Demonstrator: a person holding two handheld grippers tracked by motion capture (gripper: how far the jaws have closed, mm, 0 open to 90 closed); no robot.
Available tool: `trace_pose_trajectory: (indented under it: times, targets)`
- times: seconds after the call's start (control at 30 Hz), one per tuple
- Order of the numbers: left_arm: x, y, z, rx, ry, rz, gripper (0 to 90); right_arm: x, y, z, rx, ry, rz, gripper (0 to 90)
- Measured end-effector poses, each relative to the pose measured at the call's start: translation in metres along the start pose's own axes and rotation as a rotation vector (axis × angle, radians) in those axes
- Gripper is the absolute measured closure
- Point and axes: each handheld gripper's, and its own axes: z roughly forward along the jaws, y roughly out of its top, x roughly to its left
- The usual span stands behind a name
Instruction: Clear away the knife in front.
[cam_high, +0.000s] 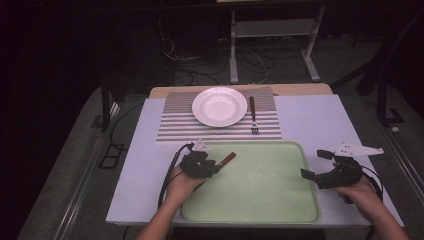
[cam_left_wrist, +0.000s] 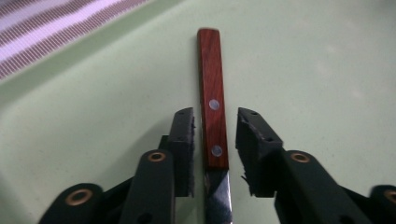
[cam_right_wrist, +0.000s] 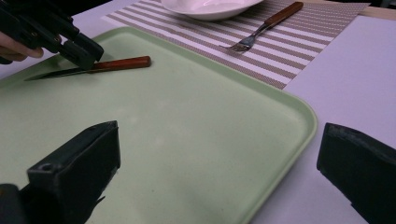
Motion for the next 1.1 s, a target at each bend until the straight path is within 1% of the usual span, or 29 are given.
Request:
trace_pose_trajectory:
  times: [0.07,0.17,0.23,0.27,0.3,0.37,0.43,0.5,0.57,0.63,0.73,0.83,0.87,0.93,0.97,1.03,1.1]
  targets:
    - [-0.001,0.005,-0.002,-0.025,-0.018,0.005,68.1,0.000,0.000,0.000,0.000,0.001,0.001,0.0]
    - [-0.003,0.014,0.001,-0.046,-0.060,0.022,79.6,0.000,0.000,0.001,0.000,0.002,0.000,0.0]
    - [-0.004,0.020,0.007,-0.047,-0.083,0.039,85.9,0.000,0.000,0.001,0.002,0.003,0.002,0.0]
    - [-0.005,0.023,0.010,-0.043,-0.088,0.046,88.4,0.000,0.000,0.002,0.003,0.003,0.001,0.0]
    - [-0.006,0.026,0.013,-0.041,-0.095,0.052,89.3,0.000,0.000,0.002,0.003,0.002,0.001,0.0]
    - [-0.007,0.029,0.020,-0.027,-0.103,0.061,89.4,0.000,0.000,0.002,0.002,0.003,0.002,0.0]
    - [-0.009,0.029,0.028,-0.002,-0.102,0.074,89.5,0.000,0.000,0.001,0.001,0.002,0.001,0.0]
    - [-0.010,0.026,0.033,0.028,-0.089,0.087,89.4,-0.001,0.000,0.001,0.002,0.001,0.004,0.0]
    - [-0.009,0.024,0.035,0.048,-0.074,0.096,89.4,-0.001,0.000,0.001,0.000,0.001,0.003,0.0]
    - [-0.007,0.021,0.033,0.048,-0.069,0.086,89.4,0.000,0.000,0.000,0.001,-0.001,0.005,0.0]
    - [-0.005,0.016,0.029,0.057,-0.061,0.083,89.4,0.000,0.000,0.000,0.003,0.000,0.004,0.0]
    - [-0.003,0.010,0.023,0.054,-0.071,0.063,89.4,-0.001,0.000,0.000,0.001,0.000,0.006,0.0]
    - [-0.003,0.008,0.021,0.055,-0.071,0.065,89.4,-0.001,0.000,0.000,0.000,-0.001,0.007,0.0]
    - [-0.003,0.004,0.018,0.055,-0.077,0.056,89.3,-0.001,0.000,0.000,0.001,-0.001,0.007,0.0]
    - [-0.003,0.003,0.016,0.056,-0.076,0.059,89.3,-0.001,0.000,0.000,0.001,-0.001,0.008,0.0]
    - [-0.002,0.000,0.014,0.053,-0.072,0.050,89.3,-0.001,0.000,0.000,0.001,-0.001,0.008,0.0]
    - [-0.001,-0.001,0.012,0.055,-0.067,0.055,89.3,-0.001,0.000,0.001,0.002,-0.001,0.008,0.0]
